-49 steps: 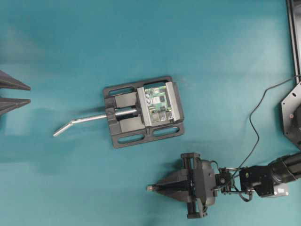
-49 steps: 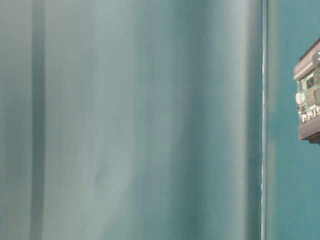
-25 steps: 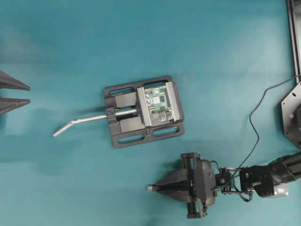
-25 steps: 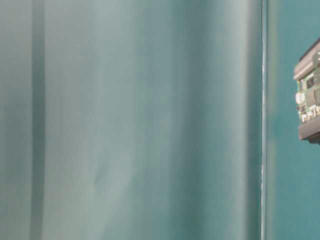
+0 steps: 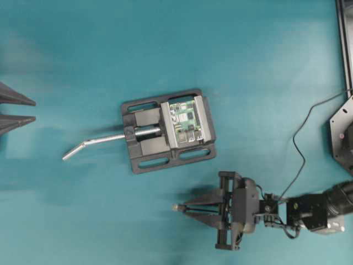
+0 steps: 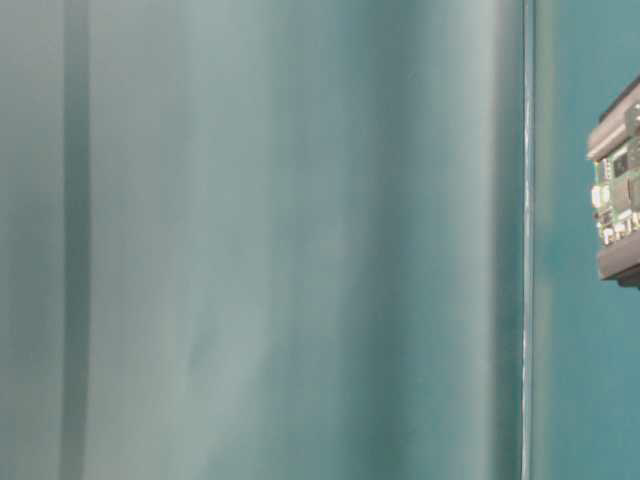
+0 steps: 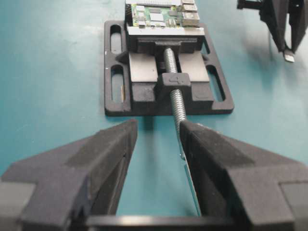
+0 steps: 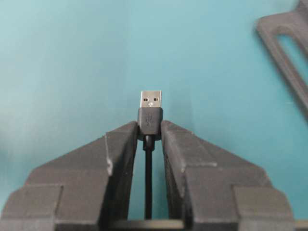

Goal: Insert the USB into the fixed PCB.
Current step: 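Close the right gripper on the black USB cable behind the plug, then lift the USB plug with the right gripper toward the board's USB port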

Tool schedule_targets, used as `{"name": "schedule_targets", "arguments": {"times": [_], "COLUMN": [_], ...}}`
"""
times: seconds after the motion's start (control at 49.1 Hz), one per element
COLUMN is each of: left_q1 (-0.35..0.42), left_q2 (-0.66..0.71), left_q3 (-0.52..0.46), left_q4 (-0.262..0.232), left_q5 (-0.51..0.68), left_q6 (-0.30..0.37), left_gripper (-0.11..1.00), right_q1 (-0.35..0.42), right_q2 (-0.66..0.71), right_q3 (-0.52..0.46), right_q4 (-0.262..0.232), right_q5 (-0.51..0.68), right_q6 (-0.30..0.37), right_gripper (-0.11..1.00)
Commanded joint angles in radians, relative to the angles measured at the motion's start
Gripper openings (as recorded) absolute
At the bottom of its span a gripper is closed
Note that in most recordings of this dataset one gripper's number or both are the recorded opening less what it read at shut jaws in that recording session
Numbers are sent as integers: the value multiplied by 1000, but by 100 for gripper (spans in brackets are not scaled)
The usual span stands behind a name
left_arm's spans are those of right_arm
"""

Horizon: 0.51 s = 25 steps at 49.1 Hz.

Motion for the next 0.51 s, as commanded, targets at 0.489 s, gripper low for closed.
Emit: {"name": "schedule_targets", "arguments": {"times": [0.489], "left_q1": [-3], "left_q2": [8], "left_q3": [-17], "left_q4": [3], "left_q5": [-5], "left_q6": [-5], "left_gripper": [53], "right_q1": [104], "right_q2": [-25], "right_q3": [-135], "right_q4": [666], "right_q5": [-265], "right_q6": [-293], "right_gripper": [21]}}
